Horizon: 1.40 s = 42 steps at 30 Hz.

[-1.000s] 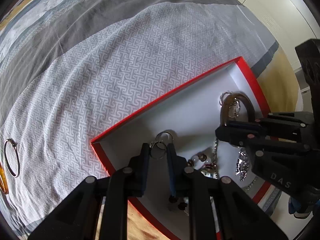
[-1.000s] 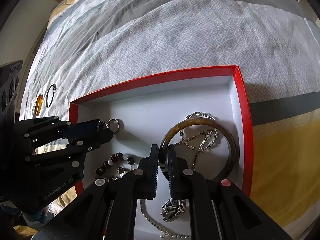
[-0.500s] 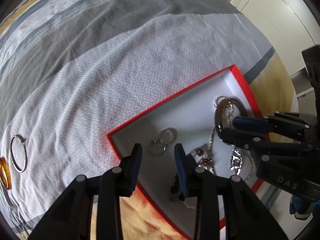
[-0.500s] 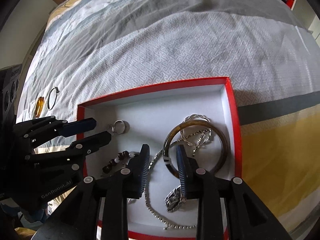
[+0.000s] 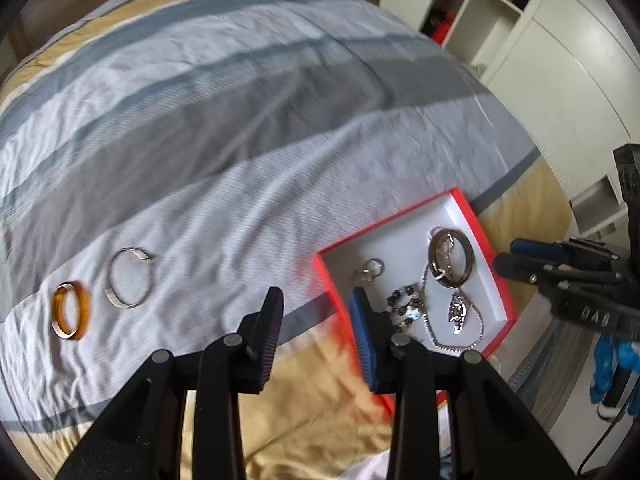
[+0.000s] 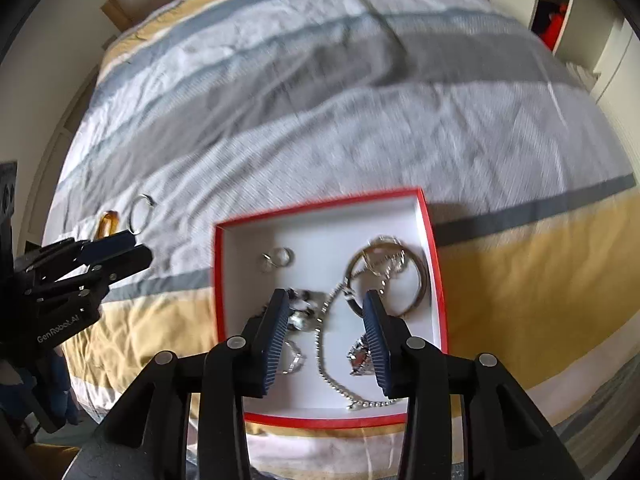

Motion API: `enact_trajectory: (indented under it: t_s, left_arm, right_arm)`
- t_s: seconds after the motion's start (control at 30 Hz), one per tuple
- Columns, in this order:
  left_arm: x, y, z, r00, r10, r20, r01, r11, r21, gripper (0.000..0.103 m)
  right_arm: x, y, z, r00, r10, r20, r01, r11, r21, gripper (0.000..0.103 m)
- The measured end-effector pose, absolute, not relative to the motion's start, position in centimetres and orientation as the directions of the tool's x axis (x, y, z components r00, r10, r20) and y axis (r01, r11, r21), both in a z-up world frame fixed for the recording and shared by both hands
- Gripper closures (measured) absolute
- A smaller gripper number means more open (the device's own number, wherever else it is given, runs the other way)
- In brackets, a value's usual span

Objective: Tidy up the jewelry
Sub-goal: 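Move both tools back over the amber bangle and silver hoop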

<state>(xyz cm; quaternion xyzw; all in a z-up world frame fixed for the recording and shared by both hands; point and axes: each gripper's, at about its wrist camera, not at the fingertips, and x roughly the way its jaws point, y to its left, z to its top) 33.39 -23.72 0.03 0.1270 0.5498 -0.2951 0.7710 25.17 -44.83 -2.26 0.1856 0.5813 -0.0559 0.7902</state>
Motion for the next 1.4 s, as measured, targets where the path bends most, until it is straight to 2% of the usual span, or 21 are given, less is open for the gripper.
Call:
enact_trajectory:
  t_s: [0.23,0.57,0.97,1.4]
  left_arm:
    - [33.3,-16.8,2.0,0.286,-0.278,-0.917,0.503,0.858,-0.103,0.07]
    - [33.0,-7.1,2.9,0.371,-0.197,-0.908,0.331,0.941,-0.069,0.07]
    - [33.9,0.7,1.2,0.366,-0.072,-0.928,0.137,0.99,-0.023,0.07]
    - [34.6,5.4,-2.3,0.312,-0.051,-0.949,0.048,0.998,-0.038,0.07]
  right_arm:
    - [26.7,-42.7,1.0,0.346,0.12,-0.931,0.234,0.95,0.209,0.062]
    - [29.3,-37.9,2.0,0.329,0.16,-0.931,0.131,0.968,0.212,0.062]
    - [31.2,-31.3,0.5,0.254,0.185,-0.949,0.015,0.981,0.195,0.062]
    - [33.5,-25.6,-2.2,0.181,0.197,-0.964,-0.07,0.98,0.187,0.063]
